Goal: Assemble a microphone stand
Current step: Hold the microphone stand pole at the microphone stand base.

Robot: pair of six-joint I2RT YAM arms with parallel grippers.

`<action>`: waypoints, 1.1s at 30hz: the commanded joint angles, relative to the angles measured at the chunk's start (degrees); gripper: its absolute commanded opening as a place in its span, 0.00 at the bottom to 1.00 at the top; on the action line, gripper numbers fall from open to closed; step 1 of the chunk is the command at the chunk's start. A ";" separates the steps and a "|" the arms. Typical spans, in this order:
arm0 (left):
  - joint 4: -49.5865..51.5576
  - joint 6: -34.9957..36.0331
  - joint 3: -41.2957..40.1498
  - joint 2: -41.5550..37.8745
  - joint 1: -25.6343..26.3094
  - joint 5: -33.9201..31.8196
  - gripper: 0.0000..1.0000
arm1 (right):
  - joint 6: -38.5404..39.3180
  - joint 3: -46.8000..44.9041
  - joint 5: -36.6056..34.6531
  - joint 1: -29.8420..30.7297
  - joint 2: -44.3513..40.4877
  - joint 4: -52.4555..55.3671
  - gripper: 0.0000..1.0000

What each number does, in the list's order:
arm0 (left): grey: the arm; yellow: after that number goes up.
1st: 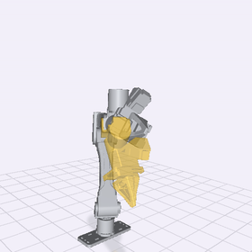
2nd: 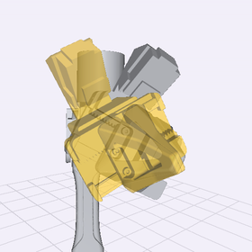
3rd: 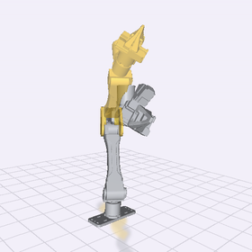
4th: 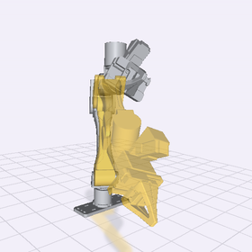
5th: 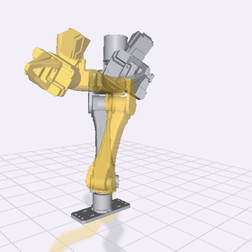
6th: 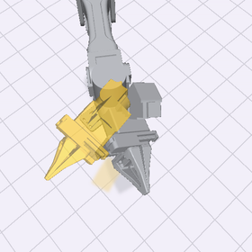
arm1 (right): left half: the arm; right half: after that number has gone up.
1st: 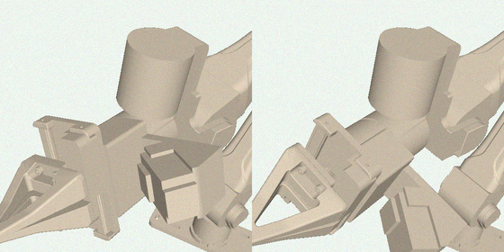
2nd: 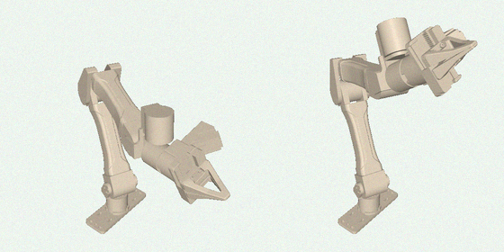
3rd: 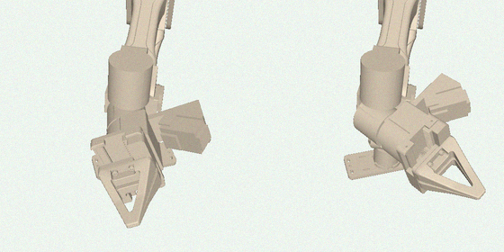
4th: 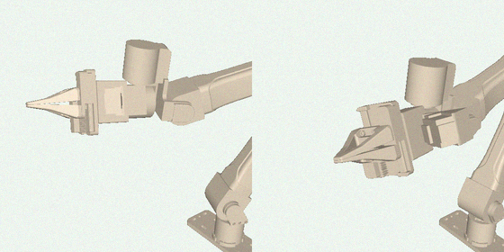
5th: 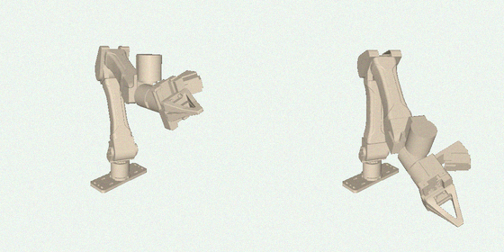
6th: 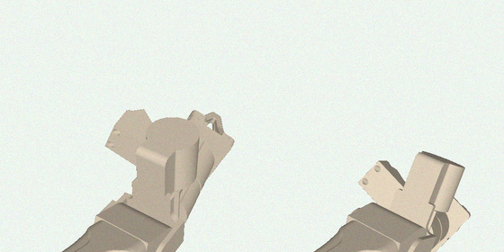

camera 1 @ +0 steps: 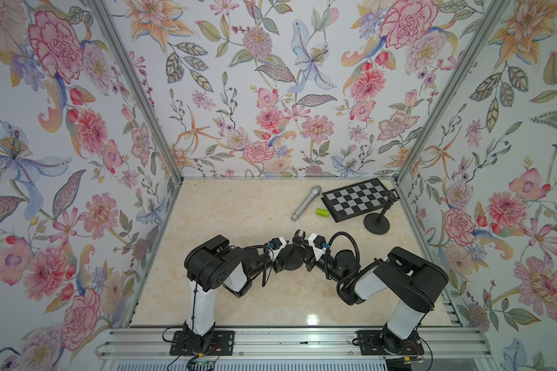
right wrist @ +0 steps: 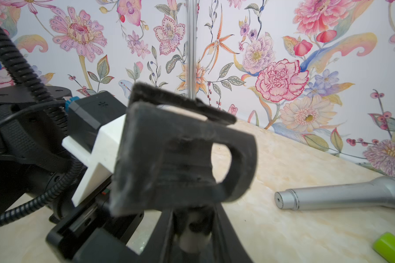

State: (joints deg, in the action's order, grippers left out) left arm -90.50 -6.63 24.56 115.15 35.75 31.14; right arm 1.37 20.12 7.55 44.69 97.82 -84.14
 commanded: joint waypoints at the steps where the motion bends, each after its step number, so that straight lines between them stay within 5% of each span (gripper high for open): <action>1: -14.97 0.36 1.32 1.40 1.19 2.16 0.59 | 4.62 0.16 -3.16 0.41 -5.75 17.26 0.00; 10: -14.87 0.57 5.63 4.96 3.69 5.13 0.56 | 7.60 3.02 -5.28 0.06 -11.44 30.00 0.00; 19: -14.96 2.27 7.28 7.80 5.05 3.37 0.49 | 4.78 1.24 -7.17 -0.96 -10.93 28.22 0.00; 24: -14.95 3.78 6.78 7.56 5.00 2.74 0.40 | 3.94 1.03 -8.02 -1.53 -12.61 29.81 0.00; 29: -14.97 0.59 9.45 9.34 5.21 5.15 0.19 | 6.24 2.81 -6.76 -2.46 -15.06 35.14 0.00; 33: -14.97 0.57 10.28 9.76 6.34 3.73 0.18 | 6.02 2.59 -4.67 -4.11 -16.38 36.61 0.00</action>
State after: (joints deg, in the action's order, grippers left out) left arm -90.52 -6.68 34.30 123.57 40.14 32.47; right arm 5.41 22.55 4.45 42.57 81.69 -54.85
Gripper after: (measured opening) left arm 0.192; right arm 0.263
